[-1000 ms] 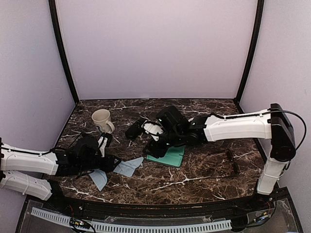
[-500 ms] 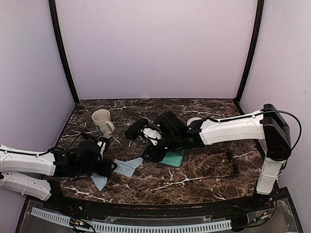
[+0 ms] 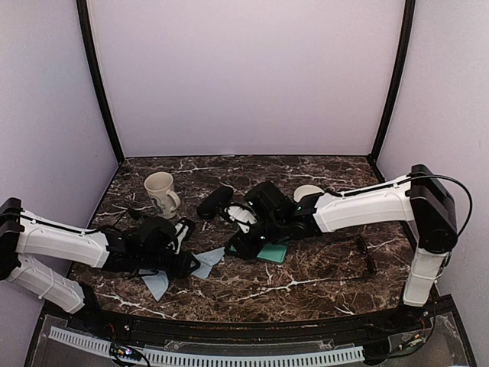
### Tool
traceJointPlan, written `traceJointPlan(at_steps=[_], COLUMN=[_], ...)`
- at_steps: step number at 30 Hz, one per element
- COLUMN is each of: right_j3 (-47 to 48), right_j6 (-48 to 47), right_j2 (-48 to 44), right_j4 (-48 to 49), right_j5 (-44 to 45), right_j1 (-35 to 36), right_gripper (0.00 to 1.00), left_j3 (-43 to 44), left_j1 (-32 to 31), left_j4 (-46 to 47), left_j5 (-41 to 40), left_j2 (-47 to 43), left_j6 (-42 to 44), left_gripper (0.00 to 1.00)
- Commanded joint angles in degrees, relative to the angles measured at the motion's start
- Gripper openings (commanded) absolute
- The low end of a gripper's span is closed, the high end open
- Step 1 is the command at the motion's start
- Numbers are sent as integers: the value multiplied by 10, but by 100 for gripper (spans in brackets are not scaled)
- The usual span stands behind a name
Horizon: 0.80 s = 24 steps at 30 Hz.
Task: Organize the sunglasses
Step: Pick up the glasses cleaning cloth at the center of the board.
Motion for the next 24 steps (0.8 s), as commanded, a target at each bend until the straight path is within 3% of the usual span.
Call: traceJointPlan(at_steps=[1, 24], right_j3=[-10, -18], right_j6=[11, 9], right_j2=[-8, -5], right_j4=[21, 12], right_j5=[5, 15], right_j1=[4, 3], right_gripper=[47, 46], left_j3=[21, 70], left_j1=[-7, -50], left_j4=[3, -18], left_j5=[22, 32], left_j2=[19, 102], left_j6=[27, 75], left_gripper=[33, 32])
